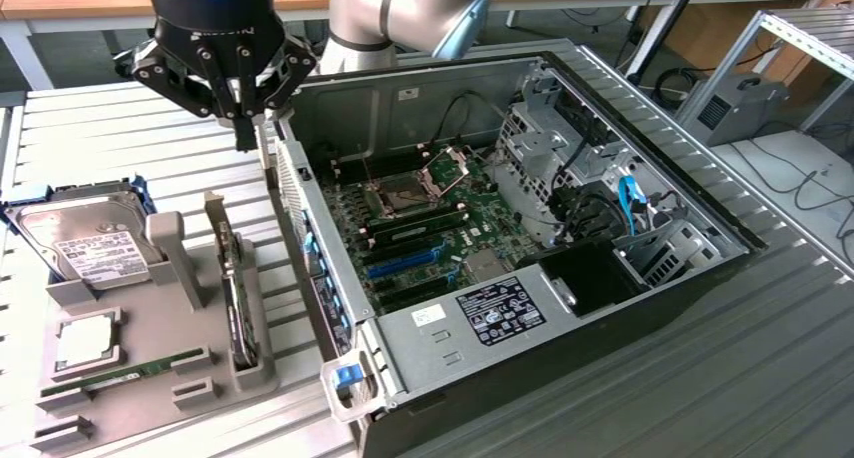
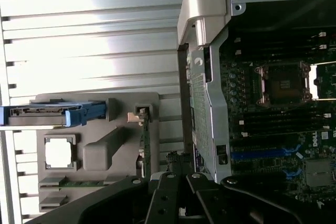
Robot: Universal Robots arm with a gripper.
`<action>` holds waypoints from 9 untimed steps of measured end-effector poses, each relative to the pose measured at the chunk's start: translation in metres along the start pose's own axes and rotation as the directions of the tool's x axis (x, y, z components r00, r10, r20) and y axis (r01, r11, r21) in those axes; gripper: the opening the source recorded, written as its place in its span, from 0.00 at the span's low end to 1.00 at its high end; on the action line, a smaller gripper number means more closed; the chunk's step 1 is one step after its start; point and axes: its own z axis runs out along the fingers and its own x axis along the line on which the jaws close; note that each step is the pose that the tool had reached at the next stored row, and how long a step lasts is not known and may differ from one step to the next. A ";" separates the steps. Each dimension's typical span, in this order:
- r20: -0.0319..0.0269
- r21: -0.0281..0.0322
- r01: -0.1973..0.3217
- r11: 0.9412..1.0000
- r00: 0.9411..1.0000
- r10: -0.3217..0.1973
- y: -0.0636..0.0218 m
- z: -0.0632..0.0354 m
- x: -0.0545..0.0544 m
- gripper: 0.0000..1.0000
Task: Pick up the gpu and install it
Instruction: 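Reach for the gpu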
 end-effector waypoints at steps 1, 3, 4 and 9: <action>0.000 0.000 0.000 1.000 1.000 0.000 -0.0001 0.0000 0.001 0.11; 0.000 0.000 0.000 1.000 1.000 0.000 -0.0002 -0.0001 0.003 0.11; 0.000 0.000 0.000 1.000 1.000 0.000 -0.0003 -0.0001 0.003 0.11; 0.000 0.000 0.000 1.000 1.000 0.000 -0.0007 -0.0003 0.009 0.11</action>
